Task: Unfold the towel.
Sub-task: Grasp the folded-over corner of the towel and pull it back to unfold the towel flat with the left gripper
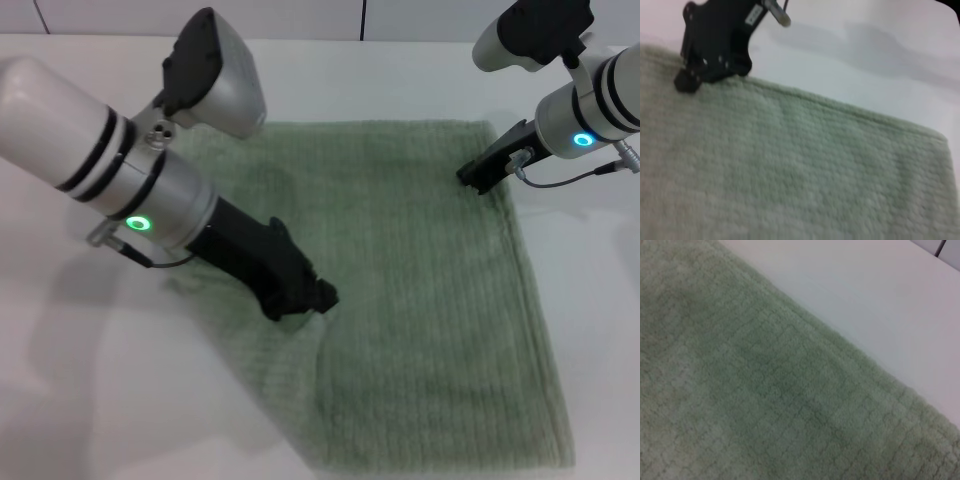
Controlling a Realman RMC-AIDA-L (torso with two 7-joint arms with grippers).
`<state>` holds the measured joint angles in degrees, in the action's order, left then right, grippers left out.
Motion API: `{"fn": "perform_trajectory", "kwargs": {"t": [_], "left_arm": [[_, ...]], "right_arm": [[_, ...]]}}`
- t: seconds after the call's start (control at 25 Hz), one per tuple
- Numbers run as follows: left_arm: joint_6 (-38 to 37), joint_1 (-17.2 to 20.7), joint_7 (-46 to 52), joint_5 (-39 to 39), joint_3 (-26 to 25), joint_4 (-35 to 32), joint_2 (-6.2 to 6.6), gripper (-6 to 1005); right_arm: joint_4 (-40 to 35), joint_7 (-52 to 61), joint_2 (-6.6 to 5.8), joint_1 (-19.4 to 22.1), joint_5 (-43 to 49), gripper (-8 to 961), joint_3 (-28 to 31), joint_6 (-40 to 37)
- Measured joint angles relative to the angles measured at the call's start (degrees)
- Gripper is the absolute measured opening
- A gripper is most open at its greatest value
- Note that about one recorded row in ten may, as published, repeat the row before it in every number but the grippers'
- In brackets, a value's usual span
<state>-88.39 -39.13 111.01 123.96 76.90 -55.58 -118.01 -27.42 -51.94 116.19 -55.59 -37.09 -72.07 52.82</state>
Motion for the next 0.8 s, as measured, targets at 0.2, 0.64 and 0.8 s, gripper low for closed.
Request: {"fn": "perform_trajectory", "kwargs": {"t": [0.2, 0.64, 0.8], "left_arm": [[-4.85, -0.58, 0.66, 3.95, -4.30, -0.41, 0.07, 28], [-13.45, -0.77, 2.35, 7.69, -9.86, -2.88, 0.16, 28], [-17.08, -1.14, 4.05, 11.33, -10.53, -3.40, 0.16, 29]], "right_arm": [[0.00, -0.01, 0.00, -0.03, 0.00, 107, 0.00, 0.00], [0.02, -0.02, 0.00, -0.04, 0.17, 111, 0.00, 0.00], [0.03, -0.13, 0.00, -0.11, 0.17, 113, 0.00, 0.00]]}}
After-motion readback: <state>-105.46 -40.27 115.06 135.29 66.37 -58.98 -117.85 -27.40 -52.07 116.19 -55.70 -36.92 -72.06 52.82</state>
